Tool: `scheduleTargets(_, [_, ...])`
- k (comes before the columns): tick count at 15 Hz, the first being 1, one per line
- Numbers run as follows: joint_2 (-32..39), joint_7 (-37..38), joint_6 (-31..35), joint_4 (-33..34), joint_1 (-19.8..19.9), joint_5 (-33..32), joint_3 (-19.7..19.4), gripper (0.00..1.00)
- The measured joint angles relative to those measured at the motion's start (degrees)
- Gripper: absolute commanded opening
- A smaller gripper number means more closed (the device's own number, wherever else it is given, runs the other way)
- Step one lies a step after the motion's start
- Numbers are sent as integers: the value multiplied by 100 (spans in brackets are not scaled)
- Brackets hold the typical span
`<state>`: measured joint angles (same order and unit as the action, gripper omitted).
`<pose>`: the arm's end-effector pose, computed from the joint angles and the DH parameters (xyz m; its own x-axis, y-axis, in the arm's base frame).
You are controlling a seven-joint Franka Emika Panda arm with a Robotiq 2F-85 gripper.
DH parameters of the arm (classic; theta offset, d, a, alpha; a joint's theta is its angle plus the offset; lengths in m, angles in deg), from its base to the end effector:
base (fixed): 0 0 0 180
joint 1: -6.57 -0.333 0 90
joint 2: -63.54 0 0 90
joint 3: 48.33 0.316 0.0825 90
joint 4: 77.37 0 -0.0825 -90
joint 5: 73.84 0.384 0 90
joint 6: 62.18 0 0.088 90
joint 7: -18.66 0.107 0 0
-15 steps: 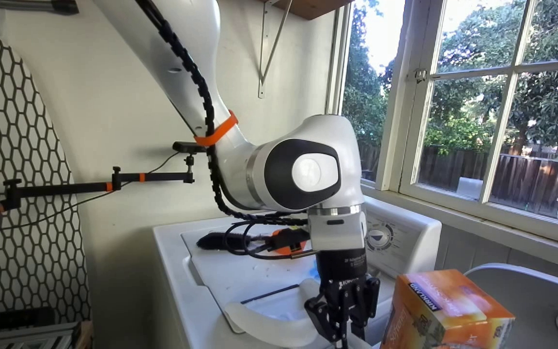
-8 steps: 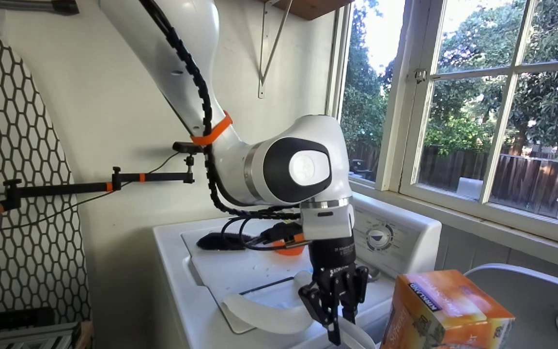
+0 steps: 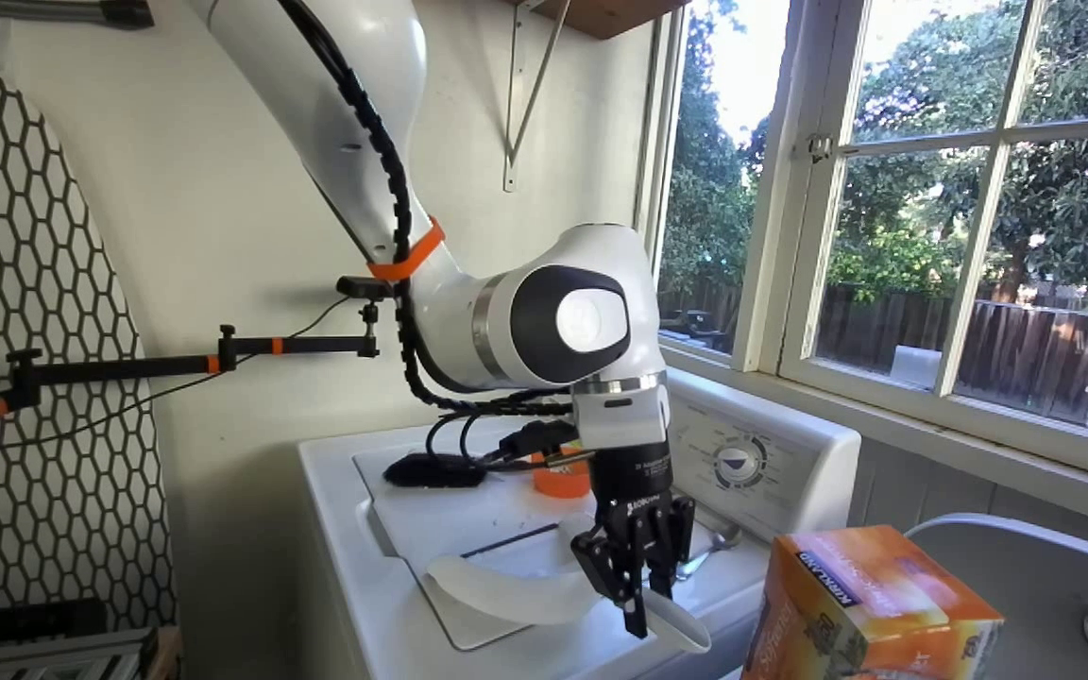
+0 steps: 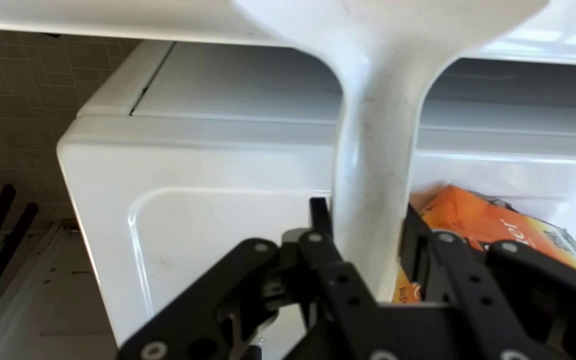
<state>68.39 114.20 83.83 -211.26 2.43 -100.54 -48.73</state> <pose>0.5225 0.0401 0.3107 0.3067 -0.9069 0.2889 -0.9332 -0.3462 -0.0964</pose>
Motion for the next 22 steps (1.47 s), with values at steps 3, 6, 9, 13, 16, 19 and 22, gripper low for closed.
scheduleTargets(3, [26,0,0,29,-50,14,61,10])
scheduleTargets(6, [71,0,0,70,-111,32,111,10])
scheduleTargets(9, [106,-1,0,115,-147,50,157,10])
scheduleTargets(13, [133,0,-3,173,-166,67,155,10])
scheduleTargets(16, [114,8,-10,212,-141,63,59,10])
scheduleTargets(19, [33,8,-38,243,-62,59,-68,10])
scheduleTargets(22, [-59,1,-188,317,36,59,-157,10])
